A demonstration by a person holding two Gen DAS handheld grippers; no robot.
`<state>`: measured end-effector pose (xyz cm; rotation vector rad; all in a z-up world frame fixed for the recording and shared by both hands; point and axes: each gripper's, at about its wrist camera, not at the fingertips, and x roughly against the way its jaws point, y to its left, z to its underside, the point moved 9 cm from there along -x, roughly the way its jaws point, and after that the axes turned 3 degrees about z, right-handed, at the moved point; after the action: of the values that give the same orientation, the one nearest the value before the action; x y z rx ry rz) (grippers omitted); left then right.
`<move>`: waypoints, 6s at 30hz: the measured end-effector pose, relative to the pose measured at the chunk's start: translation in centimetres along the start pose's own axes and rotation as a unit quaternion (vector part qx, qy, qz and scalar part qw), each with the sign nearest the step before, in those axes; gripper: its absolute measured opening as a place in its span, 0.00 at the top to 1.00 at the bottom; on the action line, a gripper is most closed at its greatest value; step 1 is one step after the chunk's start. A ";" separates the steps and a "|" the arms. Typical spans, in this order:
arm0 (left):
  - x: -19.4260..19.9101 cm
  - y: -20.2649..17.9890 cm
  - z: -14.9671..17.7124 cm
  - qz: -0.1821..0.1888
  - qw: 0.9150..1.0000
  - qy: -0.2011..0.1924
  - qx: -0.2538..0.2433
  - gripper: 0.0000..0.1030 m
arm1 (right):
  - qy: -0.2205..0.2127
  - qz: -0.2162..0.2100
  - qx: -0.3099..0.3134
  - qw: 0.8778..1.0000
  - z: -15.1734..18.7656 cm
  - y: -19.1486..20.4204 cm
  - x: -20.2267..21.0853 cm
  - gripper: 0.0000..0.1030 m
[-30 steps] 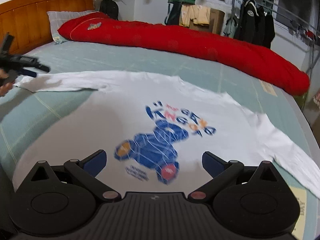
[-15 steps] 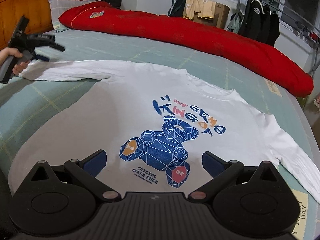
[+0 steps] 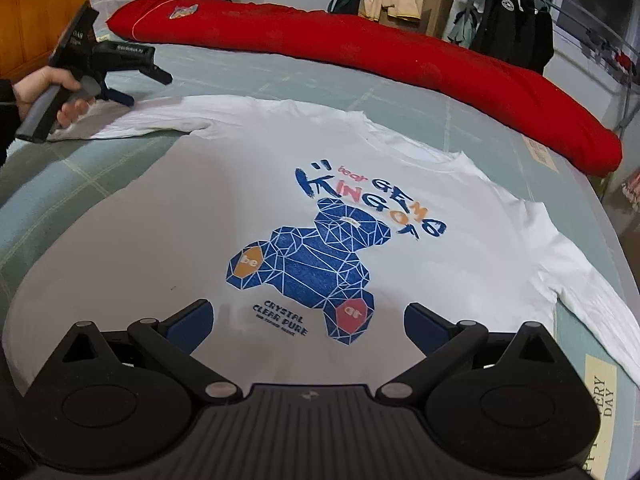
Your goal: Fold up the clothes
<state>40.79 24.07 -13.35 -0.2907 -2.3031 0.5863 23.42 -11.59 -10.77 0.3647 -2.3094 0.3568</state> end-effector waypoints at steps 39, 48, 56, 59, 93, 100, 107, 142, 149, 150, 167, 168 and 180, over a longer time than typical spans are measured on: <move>9.5 -0.3 3.9 -0.095 0.991 -0.040 -0.080 0.01 | -0.019 -0.010 -0.010 1.000 -0.4 1.1 1.2 0.00; -0.3 -15.6 9.0 0.007 0.960 0.000 -0.280 0.01 | -0.021 -0.010 -0.014 1.000 0.2 0.4 1.7 0.00; -3.2 -13.9 10.9 0.033 0.975 0.066 -0.209 0.01 | -0.019 -0.018 -0.033 0.999 1.0 -1.0 1.2 0.00; -2.0 -12.9 11.1 0.035 0.979 0.076 -0.186 0.01 | -0.018 -0.020 -0.041 0.999 1.3 -1.6 1.0 0.00; -1.7 -18.2 15.3 0.063 0.966 0.108 -0.225 0.01 | -0.023 0.029 -0.089 0.995 3.0 -8.0 1.7 0.00; -2.2 -17.4 14.0 0.054 0.975 0.093 -0.194 0.01 | -0.078 0.013 -0.097 0.992 -3.1 -14.6 0.2 0.00; -1.9 -17.7 12.5 0.080 0.981 0.060 -0.169 0.01 | -0.065 -0.014 -0.140 0.988 -6.8 -20.5 -8.8 0.00; 3.8 -17.0 14.4 0.044 0.979 0.059 -0.191 0.01 | -0.036 -0.007 -0.201 0.979 -6.1 -24.3 -8.3 0.00; 7.2 -19.6 19.4 0.054 0.963 0.083 -0.251 0.01 | -0.018 -0.044 -0.101 0.994 -0.6 -15.7 -1.0 0.00; 7.5 -20.2 20.5 0.055 0.959 0.088 -0.264 0.01 | -0.016 -0.043 -0.086 0.995 0.3 -14.5 -0.4 0.00; 11.1 -17.8 30.0 -0.004 0.930 0.133 -0.343 0.01 | 0.020 -0.044 0.019 0.999 11.4 -3.7 3.5 0.00; 11.3 -17.9 29.5 -0.001 0.934 0.128 -0.334 0.01 | 0.016 -0.047 -0.002 0.999 11.7 -4.1 3.8 0.00; 7.5 -22.2 24.8 0.024 0.963 0.061 -0.263 0.01 | -0.004 -0.042 -0.094 0.995 11.8 -4.8 3.9 0.00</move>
<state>17.20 -0.62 -13.58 -0.6168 -2.2997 -0.0357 14.95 -20.83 -15.17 0.3665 -2.3039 0.0949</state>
